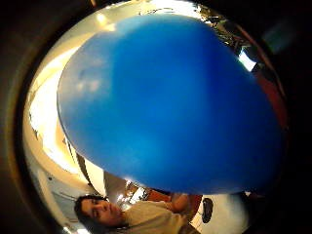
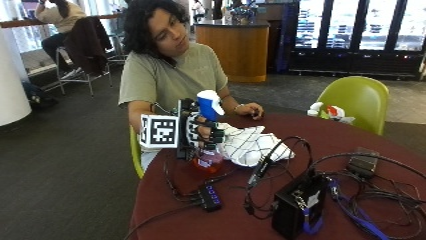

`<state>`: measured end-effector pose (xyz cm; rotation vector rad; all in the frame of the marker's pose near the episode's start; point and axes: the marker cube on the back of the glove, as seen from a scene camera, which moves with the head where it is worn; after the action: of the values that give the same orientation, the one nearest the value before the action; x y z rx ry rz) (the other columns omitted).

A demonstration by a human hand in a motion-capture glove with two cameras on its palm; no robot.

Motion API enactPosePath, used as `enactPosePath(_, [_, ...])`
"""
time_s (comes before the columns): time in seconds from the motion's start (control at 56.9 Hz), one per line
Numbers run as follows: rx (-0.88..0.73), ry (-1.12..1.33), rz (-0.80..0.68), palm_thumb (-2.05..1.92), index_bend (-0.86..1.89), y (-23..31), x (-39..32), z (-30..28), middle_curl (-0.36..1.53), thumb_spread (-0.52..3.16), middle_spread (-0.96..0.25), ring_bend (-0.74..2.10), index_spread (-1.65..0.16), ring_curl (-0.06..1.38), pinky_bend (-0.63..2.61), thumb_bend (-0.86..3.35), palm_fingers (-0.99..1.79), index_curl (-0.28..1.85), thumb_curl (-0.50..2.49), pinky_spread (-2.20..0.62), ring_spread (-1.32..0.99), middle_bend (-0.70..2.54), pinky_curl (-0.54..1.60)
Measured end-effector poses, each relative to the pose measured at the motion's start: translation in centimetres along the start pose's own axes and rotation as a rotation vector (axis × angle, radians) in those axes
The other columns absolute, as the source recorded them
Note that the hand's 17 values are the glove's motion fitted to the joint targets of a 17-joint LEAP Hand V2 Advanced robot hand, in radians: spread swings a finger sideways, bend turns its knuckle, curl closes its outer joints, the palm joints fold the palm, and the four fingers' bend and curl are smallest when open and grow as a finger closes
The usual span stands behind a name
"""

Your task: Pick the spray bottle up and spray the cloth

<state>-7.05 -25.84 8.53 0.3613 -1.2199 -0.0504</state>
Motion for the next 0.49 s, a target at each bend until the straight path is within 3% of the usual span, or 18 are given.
enactPosePath(0.299, [0.038,0.02,-0.028,0.71,0.06,-3.3,1.0,2.3,0.38,0.88,-0.04,0.61,-0.27,0.36,0.43,-0.03,0.55,0.12,0.38,0.07,-0.12,0.34,0.35])
enactPosePath(0.492, [0.091,-0.027,0.119,0.74,0.09,-3.1,0.1,2.0,0.43,0.88,-0.07,0.59,-0.23,0.35,0.36,-0.02,0.79,0.12,0.38,0.03,-0.13,0.51,0.33])
